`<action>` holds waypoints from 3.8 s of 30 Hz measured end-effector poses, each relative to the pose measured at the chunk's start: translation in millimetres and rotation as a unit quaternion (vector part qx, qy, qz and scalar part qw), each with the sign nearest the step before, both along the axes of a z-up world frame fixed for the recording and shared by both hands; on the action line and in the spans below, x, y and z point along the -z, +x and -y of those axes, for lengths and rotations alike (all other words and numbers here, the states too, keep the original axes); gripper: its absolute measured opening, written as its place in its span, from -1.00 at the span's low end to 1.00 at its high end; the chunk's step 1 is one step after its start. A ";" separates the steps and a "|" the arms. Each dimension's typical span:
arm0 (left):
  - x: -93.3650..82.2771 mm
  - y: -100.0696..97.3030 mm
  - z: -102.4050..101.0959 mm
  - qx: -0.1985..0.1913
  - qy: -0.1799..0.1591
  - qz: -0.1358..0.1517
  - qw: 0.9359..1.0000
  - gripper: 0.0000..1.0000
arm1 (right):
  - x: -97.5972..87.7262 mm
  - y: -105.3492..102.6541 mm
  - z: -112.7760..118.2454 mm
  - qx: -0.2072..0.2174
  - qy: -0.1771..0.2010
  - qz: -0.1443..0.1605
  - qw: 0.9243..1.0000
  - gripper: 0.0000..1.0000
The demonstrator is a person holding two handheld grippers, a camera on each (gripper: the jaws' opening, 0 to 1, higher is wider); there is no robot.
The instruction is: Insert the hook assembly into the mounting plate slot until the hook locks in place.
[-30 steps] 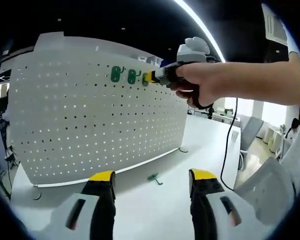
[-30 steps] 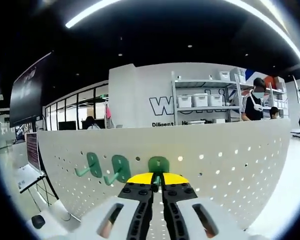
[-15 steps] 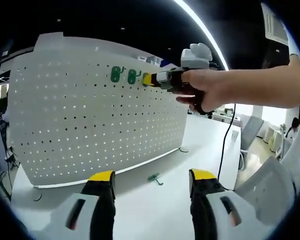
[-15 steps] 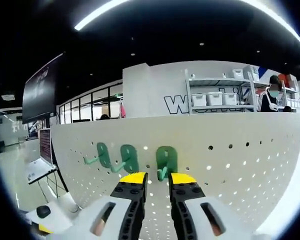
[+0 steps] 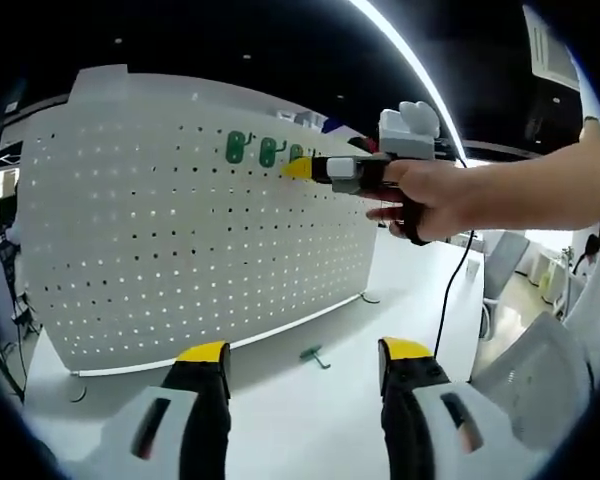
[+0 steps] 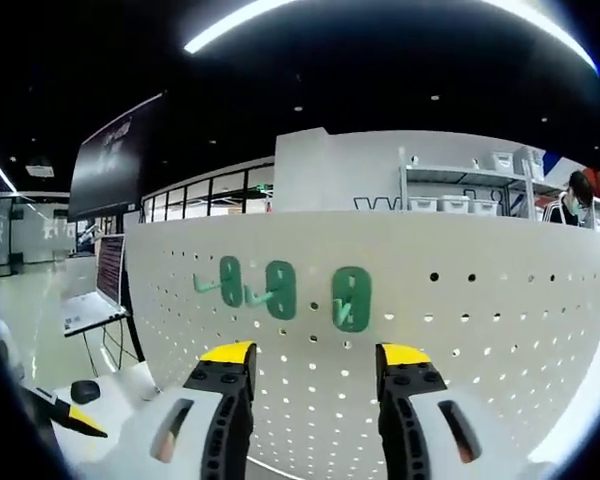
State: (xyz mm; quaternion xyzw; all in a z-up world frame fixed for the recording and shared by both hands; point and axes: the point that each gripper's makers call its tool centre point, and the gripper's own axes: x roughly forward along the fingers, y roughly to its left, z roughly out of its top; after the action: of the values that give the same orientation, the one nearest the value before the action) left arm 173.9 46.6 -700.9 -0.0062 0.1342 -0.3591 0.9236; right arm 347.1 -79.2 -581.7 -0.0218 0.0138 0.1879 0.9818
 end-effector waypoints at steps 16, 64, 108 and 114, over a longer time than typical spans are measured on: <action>-2.2 2.2 -6.2 -0.008 0.003 0.005 1.000 0.24 | 6.9 -25.1 13.8 -0.040 -0.010 0.024 0.999 0.02; 4.1 5.6 -21.8 -0.020 0.022 0.001 1.000 0.28 | 90.9 -106.7 64.5 -0.047 -0.014 -0.047 0.998 0.11; 23.1 -3.8 -32.3 -0.020 0.039 -0.021 0.999 0.36 | 143.3 -160.3 77.7 -0.072 -0.003 -0.121 0.990 0.18; 26.4 -6.4 -35.5 -0.020 0.042 -0.024 0.999 0.37 | 147.8 -164.9 77.8 -0.076 -0.003 -0.129 0.989 0.18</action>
State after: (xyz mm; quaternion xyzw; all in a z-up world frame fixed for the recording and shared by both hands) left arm 167.5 82.2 -727.2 0.0214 0.1713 -0.3347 0.9264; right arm 182.2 -157.0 -729.5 -0.0010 0.1396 0.2634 0.9545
